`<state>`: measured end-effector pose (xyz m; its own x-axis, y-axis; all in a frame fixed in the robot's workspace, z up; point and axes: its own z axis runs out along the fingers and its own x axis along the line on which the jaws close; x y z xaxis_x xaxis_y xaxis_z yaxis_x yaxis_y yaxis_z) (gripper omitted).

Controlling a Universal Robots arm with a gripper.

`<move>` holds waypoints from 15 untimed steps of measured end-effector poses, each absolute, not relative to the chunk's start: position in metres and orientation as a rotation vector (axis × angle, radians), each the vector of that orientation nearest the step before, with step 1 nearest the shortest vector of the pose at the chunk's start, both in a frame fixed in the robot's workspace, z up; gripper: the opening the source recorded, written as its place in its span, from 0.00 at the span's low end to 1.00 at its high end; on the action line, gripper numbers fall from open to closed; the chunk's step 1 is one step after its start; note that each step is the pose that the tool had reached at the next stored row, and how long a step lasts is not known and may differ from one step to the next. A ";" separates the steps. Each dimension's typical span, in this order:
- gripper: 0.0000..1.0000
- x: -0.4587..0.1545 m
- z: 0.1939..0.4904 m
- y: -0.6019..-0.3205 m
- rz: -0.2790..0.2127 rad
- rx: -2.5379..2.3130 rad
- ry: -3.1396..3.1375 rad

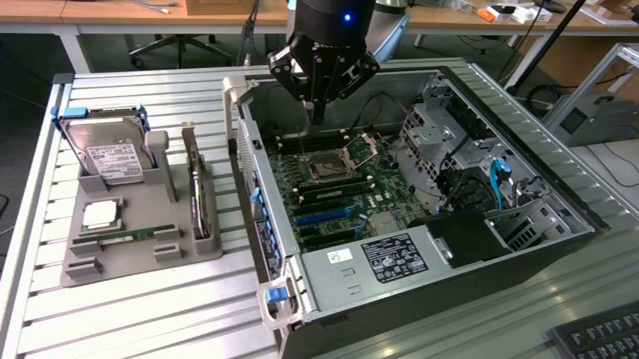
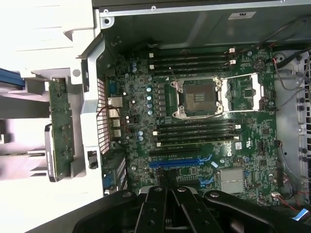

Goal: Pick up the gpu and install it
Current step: 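Reach for the gpu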

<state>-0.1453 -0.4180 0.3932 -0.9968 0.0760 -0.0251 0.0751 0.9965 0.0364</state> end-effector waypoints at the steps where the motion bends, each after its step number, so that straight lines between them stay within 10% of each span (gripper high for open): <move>1: 0.11 -0.145 0.393 -0.418 0.055 0.118 3.112; 15: 0.11 -0.147 0.393 -0.420 0.055 0.118 3.112</move>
<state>-0.1467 -0.4201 0.3932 -0.9968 0.0760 -0.0251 0.0751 0.9965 0.0363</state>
